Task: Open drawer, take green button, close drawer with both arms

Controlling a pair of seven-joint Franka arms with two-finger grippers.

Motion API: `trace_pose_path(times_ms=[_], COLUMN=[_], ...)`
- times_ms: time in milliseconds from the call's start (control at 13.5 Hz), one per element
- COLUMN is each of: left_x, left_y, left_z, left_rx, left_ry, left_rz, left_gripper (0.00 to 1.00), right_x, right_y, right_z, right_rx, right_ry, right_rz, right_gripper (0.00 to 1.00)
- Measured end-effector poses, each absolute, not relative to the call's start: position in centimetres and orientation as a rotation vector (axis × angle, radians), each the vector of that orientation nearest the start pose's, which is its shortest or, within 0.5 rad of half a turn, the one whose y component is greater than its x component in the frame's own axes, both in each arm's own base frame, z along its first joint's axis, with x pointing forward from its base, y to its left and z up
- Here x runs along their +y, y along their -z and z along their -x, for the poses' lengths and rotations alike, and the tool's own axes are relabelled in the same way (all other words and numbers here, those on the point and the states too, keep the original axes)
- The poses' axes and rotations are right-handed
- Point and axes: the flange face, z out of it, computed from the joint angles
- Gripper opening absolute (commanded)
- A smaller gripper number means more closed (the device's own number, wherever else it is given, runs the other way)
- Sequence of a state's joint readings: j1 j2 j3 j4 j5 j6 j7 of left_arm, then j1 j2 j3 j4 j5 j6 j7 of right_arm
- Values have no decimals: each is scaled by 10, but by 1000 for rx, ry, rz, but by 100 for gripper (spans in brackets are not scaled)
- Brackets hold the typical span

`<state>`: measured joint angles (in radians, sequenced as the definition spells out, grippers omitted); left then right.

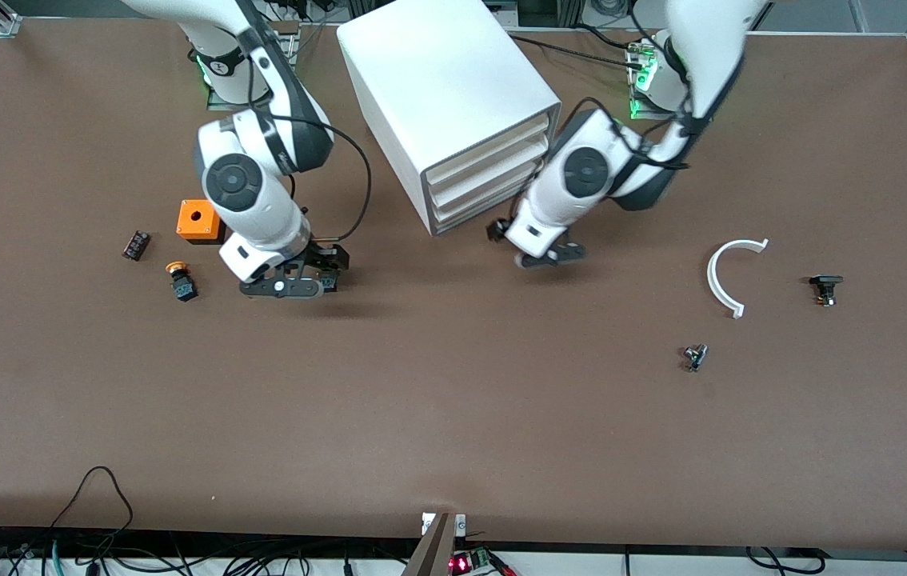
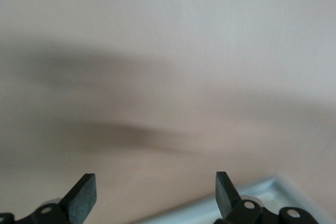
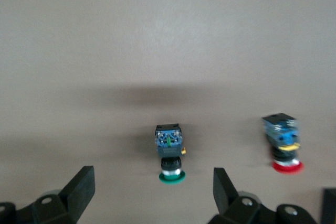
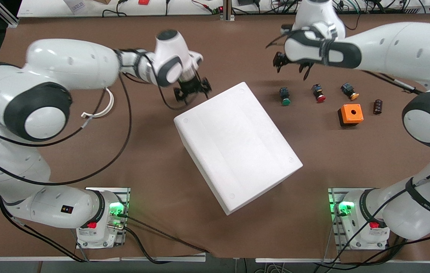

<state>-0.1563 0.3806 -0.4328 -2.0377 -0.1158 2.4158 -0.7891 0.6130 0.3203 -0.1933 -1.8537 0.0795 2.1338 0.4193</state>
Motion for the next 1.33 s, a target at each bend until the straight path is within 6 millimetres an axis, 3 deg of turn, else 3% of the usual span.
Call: trace_pose_path(times_ms=[148,222,443,665,960,1108,1330], left_x=[-260,-231,-160,-96,-38,-27,-24], left_y=[-337,-364,-436,-506,-582,-598,-620], left_z=[-547,-556,-555,-542,-528,-524,-519], left_rx=[-698,-723,-512,-259,-120,-96,-90], left_ry=[-56,-13,47,39,-50,-78,-102], left_rz=[3281,3263,3242,3240,3215,3168,3158], left_gripper=[100,100,100,100,100,100,100], right_x=[245,234,196,127,60,31,-9], right_y=[-407,-433,-501,-550,-577,-577,-559], right_z=[-585,-592,-608,-622,-624,-620,-611], right_rx=[116,145,247,401,408,290,111], right_ry=[-71,-92,-120,-136,-113,-135,-169], right_rz=[3154,3161,3172,3154,3141,3153,3163], right_gripper=[100,100,100,100,100,100,100])
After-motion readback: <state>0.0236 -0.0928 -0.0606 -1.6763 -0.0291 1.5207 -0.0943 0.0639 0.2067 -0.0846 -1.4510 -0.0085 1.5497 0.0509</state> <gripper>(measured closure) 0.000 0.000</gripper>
